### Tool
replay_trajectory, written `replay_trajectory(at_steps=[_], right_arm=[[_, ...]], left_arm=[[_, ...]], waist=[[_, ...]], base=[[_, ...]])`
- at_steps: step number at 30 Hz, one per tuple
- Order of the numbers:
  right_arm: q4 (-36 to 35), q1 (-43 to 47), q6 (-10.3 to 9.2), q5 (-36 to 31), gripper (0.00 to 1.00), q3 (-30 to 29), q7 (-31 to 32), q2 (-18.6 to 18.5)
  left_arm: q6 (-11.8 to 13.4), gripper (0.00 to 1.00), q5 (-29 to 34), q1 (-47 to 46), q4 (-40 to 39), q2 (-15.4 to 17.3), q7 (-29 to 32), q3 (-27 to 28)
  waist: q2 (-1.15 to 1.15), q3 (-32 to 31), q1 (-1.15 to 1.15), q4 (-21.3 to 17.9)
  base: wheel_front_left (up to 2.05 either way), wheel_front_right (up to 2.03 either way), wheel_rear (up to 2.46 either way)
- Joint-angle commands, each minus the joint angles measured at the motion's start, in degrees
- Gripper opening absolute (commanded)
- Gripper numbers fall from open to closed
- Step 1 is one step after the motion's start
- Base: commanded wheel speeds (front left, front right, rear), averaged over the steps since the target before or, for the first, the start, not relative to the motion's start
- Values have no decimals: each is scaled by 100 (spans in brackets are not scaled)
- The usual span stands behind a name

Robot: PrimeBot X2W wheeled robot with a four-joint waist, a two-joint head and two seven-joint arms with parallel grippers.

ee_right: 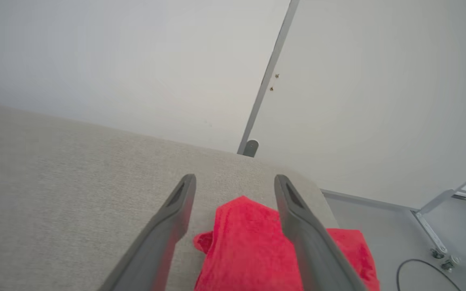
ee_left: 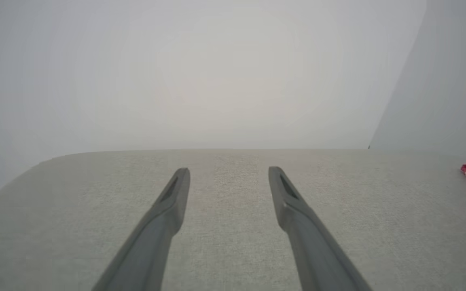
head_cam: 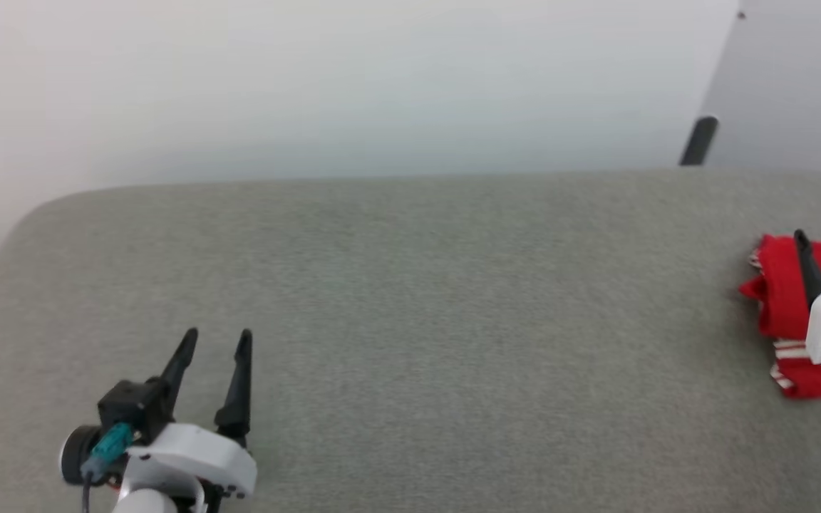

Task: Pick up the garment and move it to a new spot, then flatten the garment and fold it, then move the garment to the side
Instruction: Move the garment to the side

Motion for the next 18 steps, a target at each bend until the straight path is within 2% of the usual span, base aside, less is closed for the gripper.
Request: replay_trajectory(at_steps=[1,8,18], right_arm=[[-80,143,-8,42,100,-82,-23,14],[-841,942,-8,-67,100,-692,-28,85],[-1733,2098,-8,-426,100,-1487,-30,588]], left_arm=[[-5,100,49,101,-11,28,-2,36],[-6,100,115,345,-101,63,-2,276],[-8,100,233,685,-279,47,-2,511]], waist=[[0,-323,0,398],[0,-540,0,775],[0,-731,0,966]], base=[[0,0,0],[0,0,0],[0,0,0]])
